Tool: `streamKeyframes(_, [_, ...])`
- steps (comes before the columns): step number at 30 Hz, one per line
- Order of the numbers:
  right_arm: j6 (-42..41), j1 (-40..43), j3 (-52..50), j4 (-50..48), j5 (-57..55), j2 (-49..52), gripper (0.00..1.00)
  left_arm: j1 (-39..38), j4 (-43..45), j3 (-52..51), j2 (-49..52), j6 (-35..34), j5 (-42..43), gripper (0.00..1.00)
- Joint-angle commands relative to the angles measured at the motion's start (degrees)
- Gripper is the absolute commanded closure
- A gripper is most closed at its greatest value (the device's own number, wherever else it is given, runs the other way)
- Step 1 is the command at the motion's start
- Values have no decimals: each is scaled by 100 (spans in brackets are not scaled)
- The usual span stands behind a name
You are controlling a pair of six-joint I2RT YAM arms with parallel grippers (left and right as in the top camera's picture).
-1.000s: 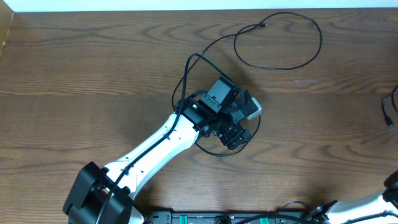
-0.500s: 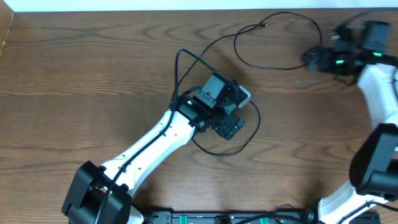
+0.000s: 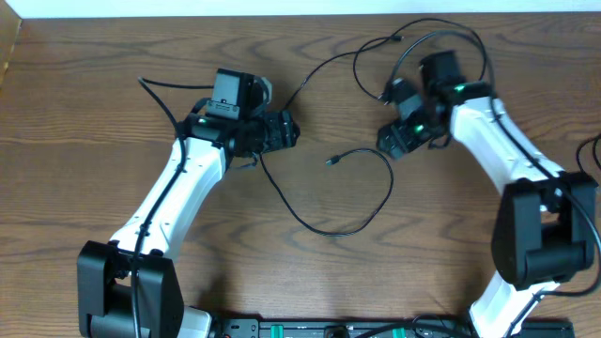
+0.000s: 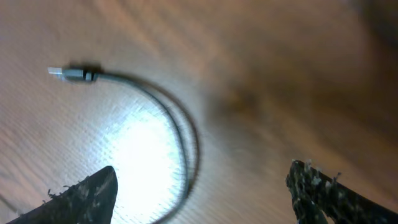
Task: Untangle cables
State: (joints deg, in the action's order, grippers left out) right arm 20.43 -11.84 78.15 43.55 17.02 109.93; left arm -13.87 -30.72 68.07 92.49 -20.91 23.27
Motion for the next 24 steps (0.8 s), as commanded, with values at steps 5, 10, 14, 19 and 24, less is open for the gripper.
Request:
streamKeyframes(5, [107,-291,-848,-688,-17,426,36,57,-398,46,-55,590,-321,27])
streamKeyframes(10, [-15,-295,-1198,-1172,-17,474,72,57,-466,46,-55,588,-321,27])
streamKeyframes(14, [-785,-295,-1392,-1683,-20,474,99,57,-490,46,-55,590,-321,27])
streamKeyframes(19, [-1318,-201,-898,-2035,-481,470,99,57,-623,46,-55,588,-321,27])
streamKeyframes(24, [-1764,164,782,-1856,-2365,470,99,57,-813,46,-55,590,-321,27])
